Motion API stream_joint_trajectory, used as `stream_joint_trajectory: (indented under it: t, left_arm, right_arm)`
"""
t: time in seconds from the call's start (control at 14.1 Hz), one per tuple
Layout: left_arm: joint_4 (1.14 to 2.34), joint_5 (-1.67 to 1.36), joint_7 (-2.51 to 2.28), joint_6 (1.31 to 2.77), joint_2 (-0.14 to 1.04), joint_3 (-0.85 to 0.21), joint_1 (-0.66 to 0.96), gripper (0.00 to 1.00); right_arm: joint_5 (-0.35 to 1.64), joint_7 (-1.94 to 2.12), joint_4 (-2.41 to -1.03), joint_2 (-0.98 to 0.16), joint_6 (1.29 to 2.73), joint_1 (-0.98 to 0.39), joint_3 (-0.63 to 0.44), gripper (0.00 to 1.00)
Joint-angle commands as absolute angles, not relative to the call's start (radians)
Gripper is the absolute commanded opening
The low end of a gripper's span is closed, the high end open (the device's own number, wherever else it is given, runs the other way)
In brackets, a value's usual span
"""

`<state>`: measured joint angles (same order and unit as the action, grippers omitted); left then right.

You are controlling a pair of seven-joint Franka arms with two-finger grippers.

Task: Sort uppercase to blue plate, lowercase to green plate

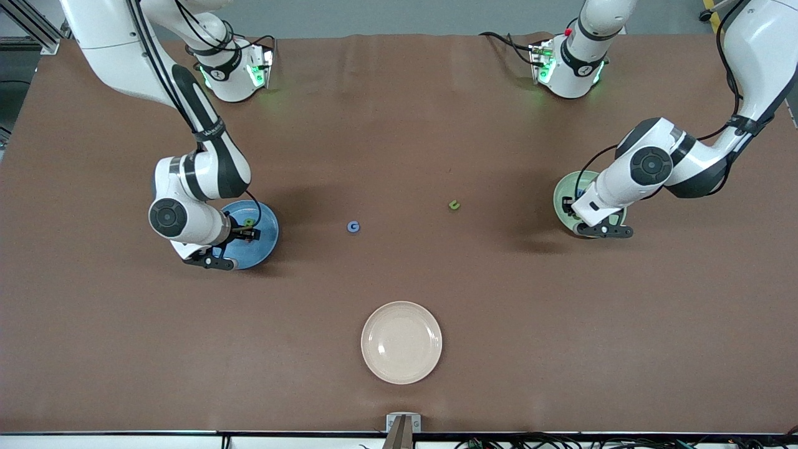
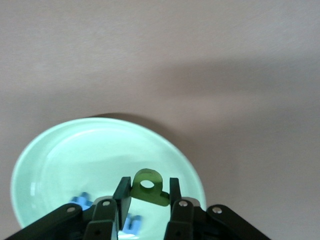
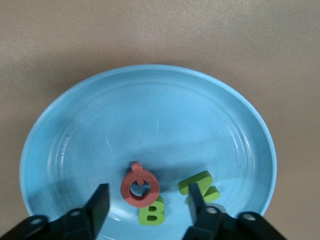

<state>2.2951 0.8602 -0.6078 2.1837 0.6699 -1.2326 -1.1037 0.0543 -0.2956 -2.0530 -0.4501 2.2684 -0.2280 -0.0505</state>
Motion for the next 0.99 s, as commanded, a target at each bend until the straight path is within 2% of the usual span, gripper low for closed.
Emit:
stream_joint_trajectory:
  t: [0.0, 0.42, 0.64, 0.92]
  left_arm:
    - [2.324, 0.928, -0.594, 2.212, 0.676, -1.232, -1.140, 0.17]
    - [2.344, 1.008, -0.594, 2.244, 0.696, -1.183, -1.138, 0.18]
    - [2.345, 1.009, -0.594, 2.250, 0.699, -1.180, -1.137, 0.18]
    - [2.347, 1.034, -0.595, 2.276, 0.699, -1.140, -1.115, 0.20]
  right_arm:
    - [0.044, -0.322, -2.060, -0.388, 2.224, -0.227, -0.025, 1.00]
    - [0.057, -0.658, -2.042, -0.388, 2.267, -0.431, -0.023, 1.00]
    - [0.074, -0.802, -2.040, -0.413, 2.370, -0.532, -0.023, 1.00]
    - [0.117, -0.879, -1.999, -0.520, 2.523, -0.639, -0.025, 1.00]
